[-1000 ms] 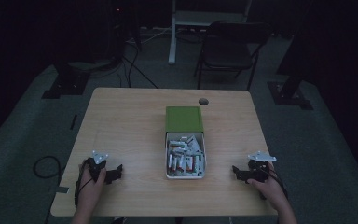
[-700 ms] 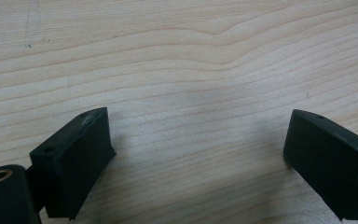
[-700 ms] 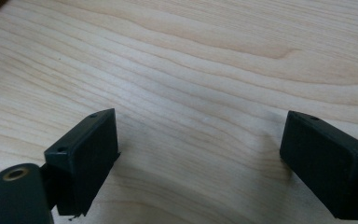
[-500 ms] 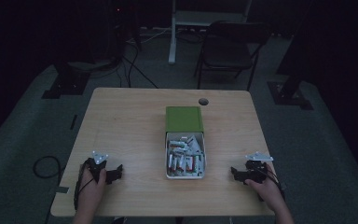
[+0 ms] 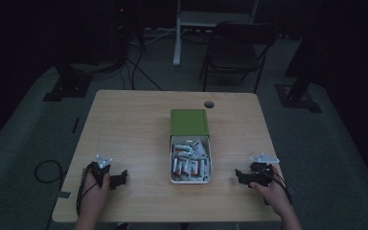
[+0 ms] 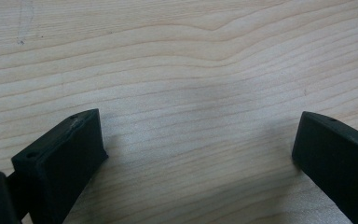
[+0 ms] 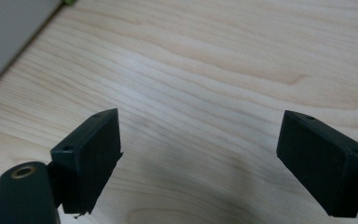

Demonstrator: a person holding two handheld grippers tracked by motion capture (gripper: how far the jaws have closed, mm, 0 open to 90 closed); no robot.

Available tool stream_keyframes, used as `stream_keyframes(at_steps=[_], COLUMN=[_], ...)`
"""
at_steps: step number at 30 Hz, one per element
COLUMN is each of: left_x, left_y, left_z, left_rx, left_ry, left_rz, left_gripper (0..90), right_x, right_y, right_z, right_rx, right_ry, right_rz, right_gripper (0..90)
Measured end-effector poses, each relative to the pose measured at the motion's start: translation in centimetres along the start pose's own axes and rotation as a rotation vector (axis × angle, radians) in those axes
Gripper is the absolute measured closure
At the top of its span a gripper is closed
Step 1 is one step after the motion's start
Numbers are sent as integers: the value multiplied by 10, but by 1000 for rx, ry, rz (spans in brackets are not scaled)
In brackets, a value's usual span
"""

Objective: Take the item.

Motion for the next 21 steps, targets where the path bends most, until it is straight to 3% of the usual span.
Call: stream_keyframes(at_steps=[8,13,16,21], left_x=[0,0,0,0], left_y=[0,0,0,0], left_z=[0,0,0,0], left_rx=[-1,0,0,-1], left_ry=[0,0,0,1], left_rz=[0,0,-1,0], left_gripper=[27,27,27,27], right_x=[-10,-18,-21,-27], right_y=[-16,-25,-29,-37], right_z=[11,19,23,29], right_rx=[39,70,83,111], right_ry=[-9,-22,-29,-19], right_rz=[33,41,20,43], right_gripper=[133,133,133,133])
Point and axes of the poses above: each handheld gripper's, and its own axes: y roughly forward along the jaws, z roughly out of its top, x roughly to its right, the point moved 1 cm from there along y, roughly forward along the jaws, and after that the axes turned 12 degrees about -x, right-handed, at the moved point
